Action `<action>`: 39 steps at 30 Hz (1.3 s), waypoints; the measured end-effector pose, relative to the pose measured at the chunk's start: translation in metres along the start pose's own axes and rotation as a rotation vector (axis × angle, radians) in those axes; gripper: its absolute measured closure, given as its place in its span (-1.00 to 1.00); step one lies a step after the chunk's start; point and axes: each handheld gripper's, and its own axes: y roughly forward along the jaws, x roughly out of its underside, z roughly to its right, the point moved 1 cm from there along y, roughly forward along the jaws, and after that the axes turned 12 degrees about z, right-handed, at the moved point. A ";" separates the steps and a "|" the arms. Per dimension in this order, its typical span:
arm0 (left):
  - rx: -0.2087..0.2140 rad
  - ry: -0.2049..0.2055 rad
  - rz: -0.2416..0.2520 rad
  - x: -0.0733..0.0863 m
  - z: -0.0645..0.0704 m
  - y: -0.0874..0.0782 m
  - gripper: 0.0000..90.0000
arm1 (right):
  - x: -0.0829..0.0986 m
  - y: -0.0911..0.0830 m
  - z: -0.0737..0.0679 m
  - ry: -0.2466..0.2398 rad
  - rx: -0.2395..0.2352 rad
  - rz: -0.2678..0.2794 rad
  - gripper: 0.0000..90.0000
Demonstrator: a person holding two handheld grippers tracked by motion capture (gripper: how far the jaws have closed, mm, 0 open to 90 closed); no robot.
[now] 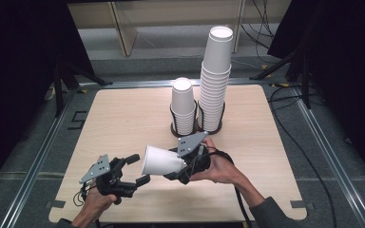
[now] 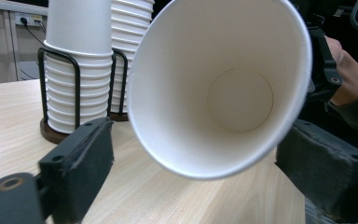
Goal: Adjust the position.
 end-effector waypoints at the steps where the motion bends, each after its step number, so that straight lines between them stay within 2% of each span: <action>1: -0.005 -0.001 0.001 0.000 0.001 0.001 -0.84 | 0.000 0.001 -0.001 0.002 -0.007 0.004 -0.47; 3: 0.005 0.002 0.006 0.000 0.002 0.002 -0.90 | 0.000 0.002 -0.001 -0.017 -0.011 0.013 -0.47; 6: 0.005 0.007 0.009 0.000 0.003 0.002 -0.97 | 0.001 0.005 -0.006 0.031 -0.024 0.002 -0.47; 8: 0.010 0.010 0.011 -0.001 0.003 0.002 -1.00 | 0.001 0.009 -0.004 -0.013 -0.037 0.020 -0.47; 10: 0.023 0.009 0.019 -0.001 0.005 0.002 -1.00 | 0.002 0.012 -0.006 0.006 -0.058 0.026 -0.47; 11: 0.025 0.011 0.019 -0.001 0.006 0.002 -1.00 | 0.002 0.013 -0.006 -0.012 -0.059 0.029 -0.47; 12: 0.029 0.010 0.019 -0.001 0.007 0.003 -1.00 | 0.002 0.015 -0.009 0.013 -0.061 0.026 -0.47; 14: 0.036 0.015 0.018 0.000 0.008 0.003 -1.00 | 0.002 0.019 -0.009 -0.015 -0.078 0.039 -0.47; 20: 0.065 0.027 0.034 0.000 0.009 0.003 -1.00 | 0.003 0.024 -0.013 0.005 -0.108 0.048 -0.47; 25: 0.075 0.000 0.053 -0.002 0.009 0.001 -0.93 | 0.004 0.025 -0.012 0.001 -0.114 0.060 -0.47; 27: 0.092 -0.006 0.055 -0.004 0.008 0.001 -0.89 | 0.004 0.025 -0.011 -0.006 -0.115 0.059 -0.47; 28: 0.097 -0.009 0.052 -0.005 0.007 0.000 -0.86 | 0.005 0.025 -0.012 0.015 -0.125 0.057 -0.47; 30: 0.098 -0.019 0.057 -0.006 0.007 0.000 -0.81 | 0.007 0.024 -0.011 0.023 -0.131 0.068 -0.47; 36: 0.105 -0.001 0.042 -0.006 0.007 -0.001 -0.73 | 0.010 0.025 -0.009 0.024 -0.132 0.055 -0.50; 39: 0.099 0.014 0.023 -0.006 0.008 0.000 -0.71 | 0.011 0.025 -0.008 0.023 -0.114 0.034 -0.54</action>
